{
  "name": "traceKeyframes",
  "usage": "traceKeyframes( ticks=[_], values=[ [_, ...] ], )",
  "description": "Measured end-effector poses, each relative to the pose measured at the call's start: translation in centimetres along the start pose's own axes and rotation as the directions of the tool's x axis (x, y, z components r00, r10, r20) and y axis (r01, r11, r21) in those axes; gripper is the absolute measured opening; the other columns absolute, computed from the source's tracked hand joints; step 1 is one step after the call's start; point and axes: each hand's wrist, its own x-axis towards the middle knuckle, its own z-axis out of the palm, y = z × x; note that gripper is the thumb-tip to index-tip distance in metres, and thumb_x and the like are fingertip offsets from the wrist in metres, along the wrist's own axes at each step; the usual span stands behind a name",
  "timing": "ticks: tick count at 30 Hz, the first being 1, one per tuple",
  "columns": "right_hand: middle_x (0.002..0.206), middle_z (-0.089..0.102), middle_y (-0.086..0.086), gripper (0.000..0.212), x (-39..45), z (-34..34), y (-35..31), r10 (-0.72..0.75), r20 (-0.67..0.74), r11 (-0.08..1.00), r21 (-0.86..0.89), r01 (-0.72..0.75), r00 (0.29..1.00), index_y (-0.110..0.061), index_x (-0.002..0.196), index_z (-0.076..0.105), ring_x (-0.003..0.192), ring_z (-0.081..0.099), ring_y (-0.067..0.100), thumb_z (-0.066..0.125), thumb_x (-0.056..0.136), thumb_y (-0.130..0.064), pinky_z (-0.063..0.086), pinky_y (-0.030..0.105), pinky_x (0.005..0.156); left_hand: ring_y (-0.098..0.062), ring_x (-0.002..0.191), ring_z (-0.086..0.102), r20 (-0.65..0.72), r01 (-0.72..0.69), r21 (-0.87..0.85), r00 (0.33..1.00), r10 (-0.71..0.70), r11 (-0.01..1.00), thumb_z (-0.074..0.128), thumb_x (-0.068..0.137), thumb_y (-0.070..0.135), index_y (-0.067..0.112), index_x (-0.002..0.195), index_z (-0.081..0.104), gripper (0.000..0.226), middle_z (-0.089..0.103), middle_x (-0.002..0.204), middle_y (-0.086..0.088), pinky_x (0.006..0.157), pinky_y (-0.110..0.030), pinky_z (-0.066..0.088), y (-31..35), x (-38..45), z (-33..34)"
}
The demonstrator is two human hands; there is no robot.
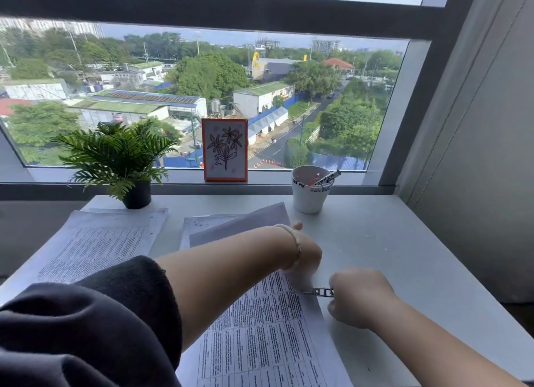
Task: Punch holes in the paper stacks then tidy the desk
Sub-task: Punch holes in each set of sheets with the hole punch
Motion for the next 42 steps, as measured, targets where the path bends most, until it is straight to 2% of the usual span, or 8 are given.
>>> traceKeyframes(
  ticks=[4, 16, 22, 28, 32, 37, 39, 42],
  values=[
    [0.109, 0.064, 0.002, 0.004, -0.3, -0.1, -0.2, -0.031, -0.012, 0.999, -0.012, 0.030, 0.999, -0.025, 0.086, 0.046, 0.093, 0.059, 0.028, 0.047, 0.084, -0.029, 0.037, 0.028, 0.068, -0.025, 0.083, 0.046, 0.030, 0.035, 0.001, 0.999, -0.035, 0.999, 0.064, 0.088, 0.027, 0.017, 0.067, 0.052, 0.026, 0.045, 0.064, 0.004, 0.107, -0.049, 0.023, 0.2, -0.1, -0.3],
    [0.109, 0.063, 0.002, 0.024, -0.2, 0.4, -0.2, -0.056, -0.119, 0.998, -0.026, 0.053, 0.991, -0.022, 0.104, 0.059, 0.103, 0.059, 0.027, 0.046, 0.086, -0.032, 0.037, 0.029, 0.068, -0.025, 0.087, 0.046, 0.016, 0.033, 0.002, 0.999, -0.033, 0.999, 0.054, 0.094, 0.031, 0.016, 0.100, 0.065, 0.020, 0.039, 0.064, 0.009, 0.108, -0.049, 0.021, 0.3, -1.1, -0.2],
    [0.112, 0.061, 0.002, 0.004, -0.7, -1.3, -0.9, -0.057, -0.019, 0.998, -0.006, 0.057, 0.998, -0.025, 0.090, 0.046, 0.107, 0.056, 0.026, 0.044, 0.091, -0.029, 0.036, 0.029, 0.069, -0.023, 0.080, 0.043, 0.044, 0.060, 0.083, 0.997, -0.063, 0.995, 0.051, 0.094, 0.026, 0.016, 0.092, 0.064, 0.017, 0.042, 0.064, 0.004, 0.111, -0.049, 0.019, 0.4, -0.6, 0.0],
    [0.084, 0.050, 0.000, 0.004, -1.5, -2.0, -0.5, -0.030, 0.080, 0.998, -0.045, 0.033, 0.996, -0.022, 0.090, 0.048, 0.086, 0.052, 0.027, 0.045, 0.087, -0.021, 0.037, 0.028, 0.064, -0.023, 0.121, 0.048, 0.035, 0.094, 0.115, 0.995, -0.098, 0.989, 0.053, 0.093, 0.026, 0.012, 0.108, 0.065, 0.023, 0.063, 0.113, -0.005, 0.112, -0.045, 0.014, -0.7, -0.9, 0.0],
    [0.097, 0.059, 0.003, 0.008, -2.1, -1.7, 0.0, -0.022, 0.132, 1.000, -0.016, 0.025, 0.991, -0.024, 0.089, 0.052, 0.091, 0.057, 0.028, 0.047, 0.084, -0.023, 0.041, 0.028, 0.068, -0.026, 0.092, 0.044, 0.038, 0.122, 0.108, 0.991, -0.127, 0.987, 0.058, 0.089, 0.023, 0.017, 0.068, 0.055, 0.022, 0.055, 0.074, 0.004, 0.110, -0.047, 0.016, -2.1, -0.7, 0.0],
    [0.081, 0.054, -0.002, 0.004, -2.4, -1.7, 0.7, -0.009, 0.176, 0.989, 0.147, -0.018, 0.984, -0.024, 0.079, 0.053, 0.079, 0.051, 0.025, 0.049, 0.080, -0.025, 0.038, 0.026, 0.060, -0.027, 0.094, 0.039, -0.010, 0.146, 0.018, 0.989, -0.146, 0.989, 0.063, 0.088, 0.034, 0.021, 0.071, 0.057, 0.022, 0.052, 0.070, 0.008, 0.101, -0.043, 0.024, -3.7, -0.5, 0.2],
    [0.077, 0.059, -0.002, 0.001, -2.8, -1.8, 2.5, -0.033, 0.223, 0.819, 0.565, -0.101, 0.974, -0.023, 0.074, 0.057, 0.072, 0.057, 0.020, 0.057, 0.074, -0.025, 0.040, 0.026, 0.059, -0.025, 0.098, 0.049, -0.051, 0.126, -0.002, 0.991, -0.126, 0.992, 0.061, 0.090, 0.036, 0.023, 0.076, 0.060, 0.018, 0.054, 0.075, 0.004, 0.100, -0.042, 0.020, -4.0, -0.7, 0.2],
    [0.105, 0.068, 0.012, 0.022, -4.0, -2.0, 4.0, -0.290, 0.297, 0.214, 0.947, -0.241, 0.910, -0.007, 0.088, 0.069, 0.080, 0.068, 0.024, 0.067, 0.069, -0.016, 0.052, 0.032, 0.071, -0.021, 0.098, 0.052, -0.080, 0.120, -0.038, 0.989, -0.123, 0.992, 0.060, 0.089, 0.040, 0.022, 0.086, 0.065, 0.019, 0.054, 0.076, 0.003, 0.090, -0.037, 0.019, -4.8, -1.6, -0.1]
  ],
)
